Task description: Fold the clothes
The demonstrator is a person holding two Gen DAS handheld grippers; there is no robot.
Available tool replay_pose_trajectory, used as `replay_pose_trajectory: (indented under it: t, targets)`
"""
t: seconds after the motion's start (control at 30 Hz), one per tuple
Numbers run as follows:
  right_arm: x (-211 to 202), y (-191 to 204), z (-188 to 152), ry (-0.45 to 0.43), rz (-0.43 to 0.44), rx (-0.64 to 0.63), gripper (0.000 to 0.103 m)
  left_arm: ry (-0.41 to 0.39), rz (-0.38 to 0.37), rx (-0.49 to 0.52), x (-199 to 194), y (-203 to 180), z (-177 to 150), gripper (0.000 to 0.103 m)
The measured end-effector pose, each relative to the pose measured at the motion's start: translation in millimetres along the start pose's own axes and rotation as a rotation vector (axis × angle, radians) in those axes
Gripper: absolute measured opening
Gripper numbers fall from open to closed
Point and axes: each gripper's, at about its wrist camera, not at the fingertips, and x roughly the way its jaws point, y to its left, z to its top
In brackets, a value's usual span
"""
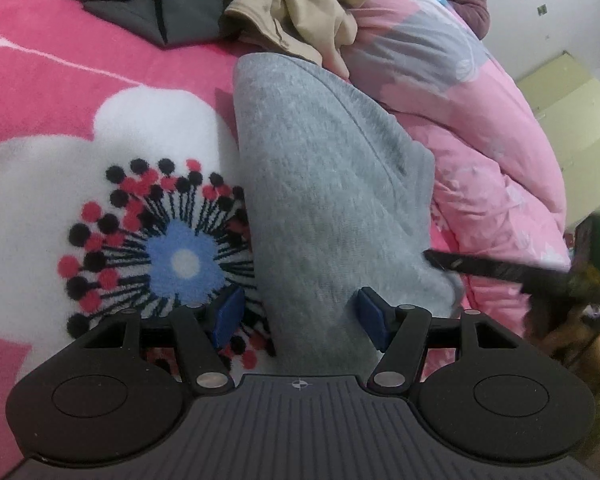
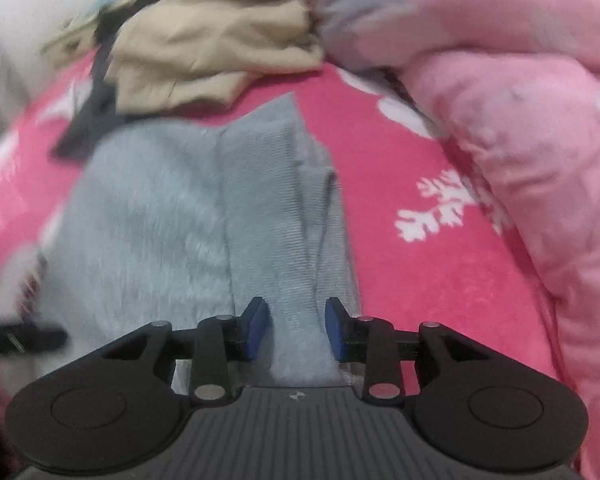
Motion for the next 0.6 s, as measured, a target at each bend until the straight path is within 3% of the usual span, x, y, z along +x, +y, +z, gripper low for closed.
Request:
replay_pose_trajectory:
  t: [0.1,0.17,0.37,0.47,0.6]
  targets:
    - [-22,-6,19,-0.063,0.024,0.074,0.033,-0.003,-0.003,-0.009,1,0,1,0.062]
    - [-20,4,32,-0.115,0.036,0.036,0.033,-0.004,-0.002,-0.008,1,0,2,0.062]
    - [54,20,42,-0.053,0.024,-0.061,0.034,-0.001,-0.005,-0.011,0,0,1,0.062]
    - [27,17,57,-0.045,0.012,-0.005,0.03,0.0,-0.011,-0.022,0,2,2,0.062]
    - [3,24,79,-0.122,0.063,0.004,0.03,0.002,-0.018,-0.025,1,3,3,0.062]
